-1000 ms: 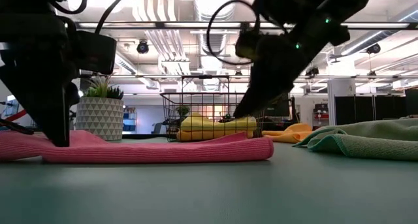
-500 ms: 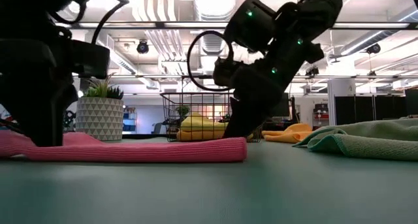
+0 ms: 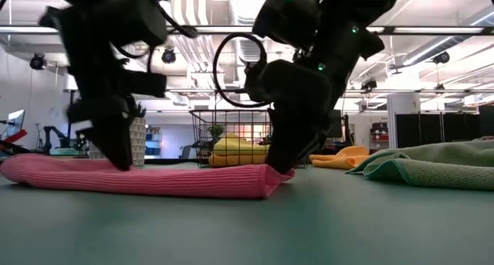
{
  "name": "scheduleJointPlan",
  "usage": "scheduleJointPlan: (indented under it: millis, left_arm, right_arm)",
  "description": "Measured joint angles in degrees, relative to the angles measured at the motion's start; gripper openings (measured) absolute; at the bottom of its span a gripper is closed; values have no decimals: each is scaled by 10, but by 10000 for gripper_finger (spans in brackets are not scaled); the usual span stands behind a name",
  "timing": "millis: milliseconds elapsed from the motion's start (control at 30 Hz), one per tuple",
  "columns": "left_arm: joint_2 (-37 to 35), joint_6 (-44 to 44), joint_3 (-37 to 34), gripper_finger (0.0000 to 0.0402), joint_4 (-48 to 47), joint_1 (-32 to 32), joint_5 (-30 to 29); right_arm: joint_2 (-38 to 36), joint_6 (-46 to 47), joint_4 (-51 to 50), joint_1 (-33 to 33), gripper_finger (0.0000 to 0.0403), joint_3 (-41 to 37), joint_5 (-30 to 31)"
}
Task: Fold microfiber towels
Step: Fold the pink microfiber cloth
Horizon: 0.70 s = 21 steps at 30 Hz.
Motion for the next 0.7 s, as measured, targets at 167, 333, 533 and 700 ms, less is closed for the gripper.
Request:
scheduleJointPlan:
  millis: [167, 333, 533, 700]
  left_arm:
    - [4, 37, 2, 179, -3, 38, 52]
    - [-30, 37, 15, 179, -7, 29, 105]
    - [-95, 0, 32, 179, -82, 15, 138]
    - [-115, -43, 12, 179, -88, -4, 189]
  right_arm:
    - [17, 22, 0, 4, 28, 17, -4]
    - [15, 22, -11, 4, 28, 25, -5]
    - [14, 25, -9, 2, 28, 22, -7]
    - [14, 24, -6, 2, 28, 18, -7]
